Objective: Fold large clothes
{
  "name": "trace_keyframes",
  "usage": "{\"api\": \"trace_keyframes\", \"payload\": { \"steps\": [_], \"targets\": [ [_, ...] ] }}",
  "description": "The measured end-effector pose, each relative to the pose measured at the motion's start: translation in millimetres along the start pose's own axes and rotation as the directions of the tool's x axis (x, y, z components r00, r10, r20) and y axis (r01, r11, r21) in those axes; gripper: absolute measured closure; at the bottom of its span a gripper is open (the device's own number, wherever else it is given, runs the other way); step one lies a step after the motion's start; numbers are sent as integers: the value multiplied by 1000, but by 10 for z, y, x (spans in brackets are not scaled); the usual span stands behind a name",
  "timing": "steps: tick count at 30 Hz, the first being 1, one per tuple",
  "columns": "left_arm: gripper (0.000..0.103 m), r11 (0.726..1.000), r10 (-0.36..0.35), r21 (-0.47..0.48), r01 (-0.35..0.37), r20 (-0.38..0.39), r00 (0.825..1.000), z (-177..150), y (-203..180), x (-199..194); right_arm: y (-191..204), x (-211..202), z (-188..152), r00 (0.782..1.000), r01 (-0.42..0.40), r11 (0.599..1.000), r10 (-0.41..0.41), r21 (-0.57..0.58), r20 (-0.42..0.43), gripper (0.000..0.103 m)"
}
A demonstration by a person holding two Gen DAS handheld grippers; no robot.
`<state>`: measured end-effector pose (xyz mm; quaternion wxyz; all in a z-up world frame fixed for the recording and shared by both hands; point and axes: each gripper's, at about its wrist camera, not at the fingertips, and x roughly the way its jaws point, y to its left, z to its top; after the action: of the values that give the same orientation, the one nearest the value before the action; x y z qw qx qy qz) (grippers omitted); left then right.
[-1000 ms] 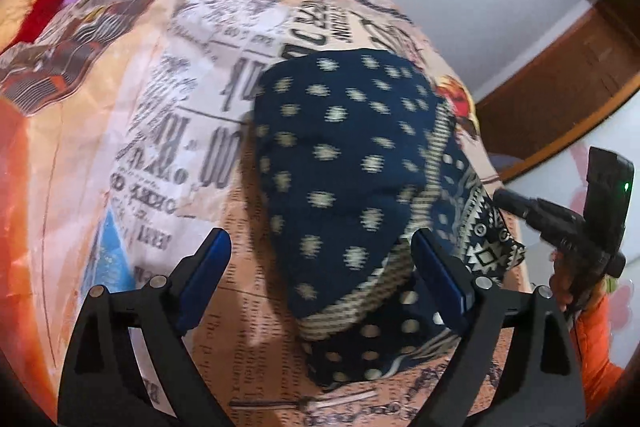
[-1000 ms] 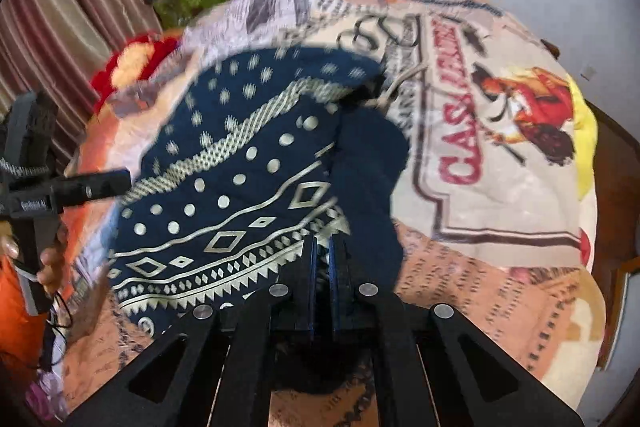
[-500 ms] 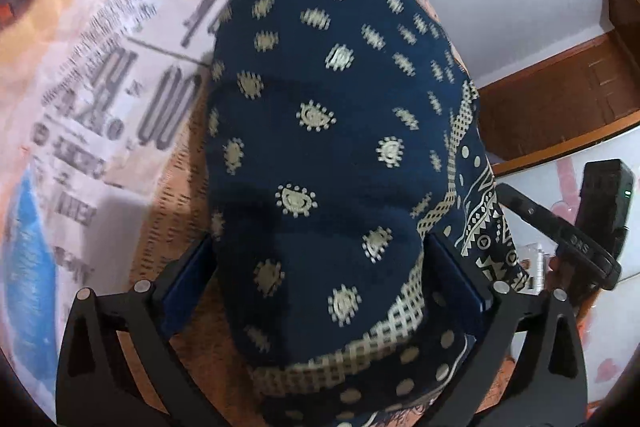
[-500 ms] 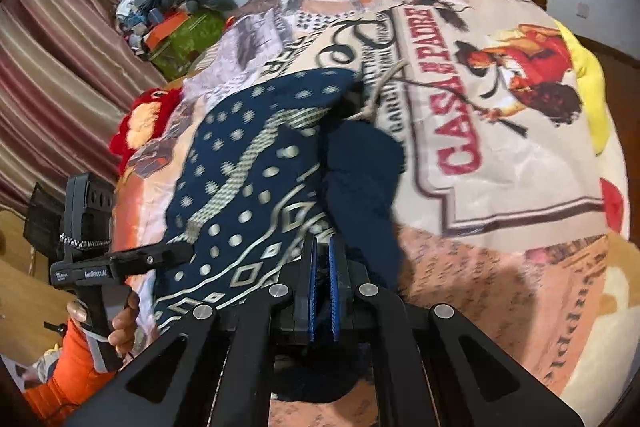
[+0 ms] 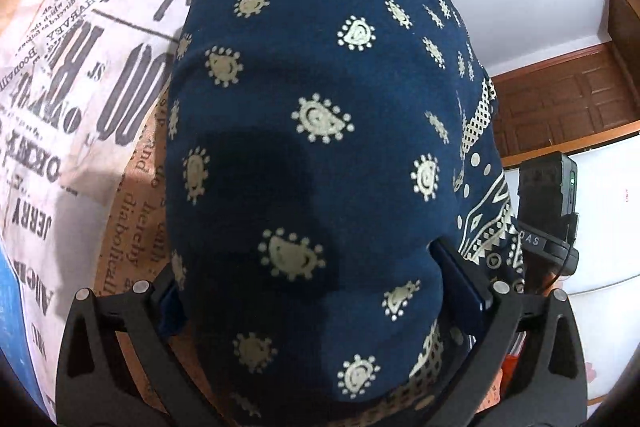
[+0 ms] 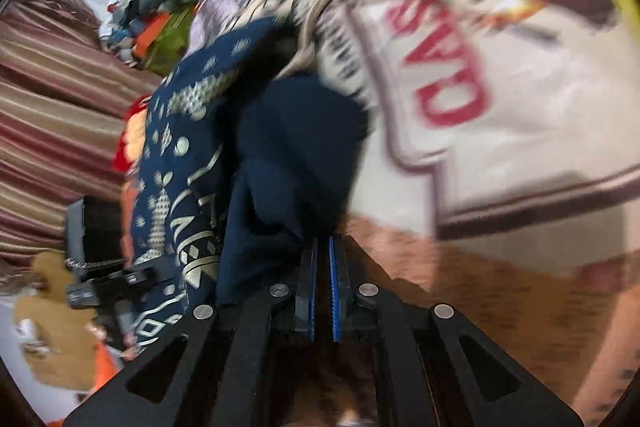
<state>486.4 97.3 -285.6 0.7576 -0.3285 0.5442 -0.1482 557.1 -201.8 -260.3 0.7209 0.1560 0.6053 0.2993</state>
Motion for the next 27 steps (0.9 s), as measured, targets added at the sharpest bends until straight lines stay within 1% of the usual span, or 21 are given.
{"api": "trace_keyframes", "payload": {
  "steps": [2,7,9,11,13,15,20,22,27],
  "targets": [
    [1,1000,15,14,-15,19,1000,33,-46,51,34,61,-7,1000,-4,1000,4,-3,4,101],
    [19,997,40,62,-45,75,996,-29,-247,-69,49,135,-45,997,-73,997,74,33,-17,102],
    [22,994,40,99,-50,100,994,-40,-312,-180,122,171,-79,995,-92,996,93,14,-41,102],
    [25,990,38,130,-53,116,992,-82,-359,-296,252,182,-101,992,-112,993,110,-29,-58,102],
    [29,990,33,129,-49,119,992,-99,-360,-400,382,171,-130,988,-142,988,137,-65,-66,102],
    [31,989,42,135,-60,133,990,-110,-370,-505,536,174,-159,986,-153,984,146,-94,-74,102],
    [35,987,49,145,-74,169,984,-203,-395,-760,782,164,-228,988,-146,980,137,-135,-75,102],
    [35,986,48,150,-76,182,982,-230,-338,-921,884,144,-247,989,-143,978,134,-150,-69,102],
    [36,984,43,158,-79,220,975,-287,-364,-1279,1204,-14,-295,992,-126,972,122,-200,-35,102]
  ]
}}
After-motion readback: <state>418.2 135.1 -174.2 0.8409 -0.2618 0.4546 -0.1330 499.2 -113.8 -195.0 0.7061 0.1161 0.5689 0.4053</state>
